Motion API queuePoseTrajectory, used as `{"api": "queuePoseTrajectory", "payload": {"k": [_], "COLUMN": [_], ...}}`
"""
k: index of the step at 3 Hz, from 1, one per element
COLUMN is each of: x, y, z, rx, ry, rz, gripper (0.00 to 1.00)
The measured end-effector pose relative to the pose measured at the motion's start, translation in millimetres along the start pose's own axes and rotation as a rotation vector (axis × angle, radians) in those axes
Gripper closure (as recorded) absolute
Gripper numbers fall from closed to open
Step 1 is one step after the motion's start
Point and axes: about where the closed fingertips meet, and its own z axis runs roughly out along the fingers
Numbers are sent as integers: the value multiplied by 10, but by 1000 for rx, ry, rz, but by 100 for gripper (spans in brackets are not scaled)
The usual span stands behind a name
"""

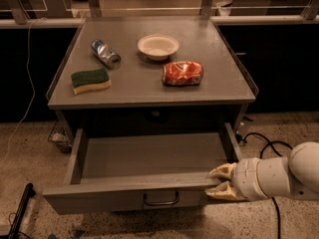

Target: Open top drawer

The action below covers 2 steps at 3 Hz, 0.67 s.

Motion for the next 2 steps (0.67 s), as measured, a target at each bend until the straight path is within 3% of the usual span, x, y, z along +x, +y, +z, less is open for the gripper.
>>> {"api": "queuePoseTrajectory", "payload": {"k": [1,2], "x": [0,0], "y": [0,0], "z": [0,0], "rx": [0,0], "ry": [0,0], "rz": [0,0], "gripper": [82,59]}}
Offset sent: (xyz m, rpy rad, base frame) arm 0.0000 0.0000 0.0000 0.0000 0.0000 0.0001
